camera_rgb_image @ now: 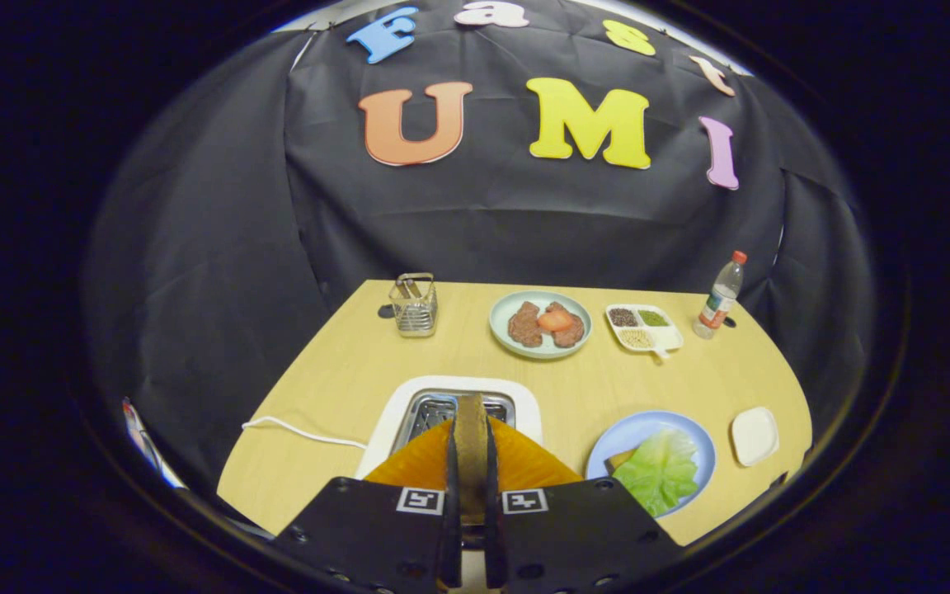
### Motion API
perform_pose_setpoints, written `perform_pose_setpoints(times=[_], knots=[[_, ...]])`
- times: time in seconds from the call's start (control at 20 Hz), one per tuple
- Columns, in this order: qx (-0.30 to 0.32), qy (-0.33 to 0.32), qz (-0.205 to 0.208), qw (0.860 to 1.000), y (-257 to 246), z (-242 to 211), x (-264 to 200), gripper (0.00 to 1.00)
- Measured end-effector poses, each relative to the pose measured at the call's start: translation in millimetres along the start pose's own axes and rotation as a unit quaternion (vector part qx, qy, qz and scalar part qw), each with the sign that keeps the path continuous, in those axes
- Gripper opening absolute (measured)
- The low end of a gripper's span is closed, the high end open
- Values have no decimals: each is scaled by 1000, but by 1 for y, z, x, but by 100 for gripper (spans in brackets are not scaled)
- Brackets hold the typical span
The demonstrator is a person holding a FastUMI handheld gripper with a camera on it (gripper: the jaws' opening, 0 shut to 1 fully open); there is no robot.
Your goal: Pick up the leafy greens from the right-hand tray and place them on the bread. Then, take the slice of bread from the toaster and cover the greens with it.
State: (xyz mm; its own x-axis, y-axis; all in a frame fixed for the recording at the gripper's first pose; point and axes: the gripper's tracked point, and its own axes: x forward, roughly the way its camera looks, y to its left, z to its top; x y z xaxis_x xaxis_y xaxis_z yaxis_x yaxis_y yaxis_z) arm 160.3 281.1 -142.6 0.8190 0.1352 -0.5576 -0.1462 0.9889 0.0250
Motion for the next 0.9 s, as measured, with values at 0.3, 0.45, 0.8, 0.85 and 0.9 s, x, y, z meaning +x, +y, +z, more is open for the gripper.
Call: perform_pose_setpoints(times=[0.3,0.45,0.8,0.85,0.9], knots=[[0,-41,19,999,8,44,-45,11],[3,-73,23,997,5,70,-72,11],[13,-114,6,993,-37,82,-96,11],[14,-113,1,993,-45,76,-92,11],[13,-109,-1,994,-53,70,-87,11]])
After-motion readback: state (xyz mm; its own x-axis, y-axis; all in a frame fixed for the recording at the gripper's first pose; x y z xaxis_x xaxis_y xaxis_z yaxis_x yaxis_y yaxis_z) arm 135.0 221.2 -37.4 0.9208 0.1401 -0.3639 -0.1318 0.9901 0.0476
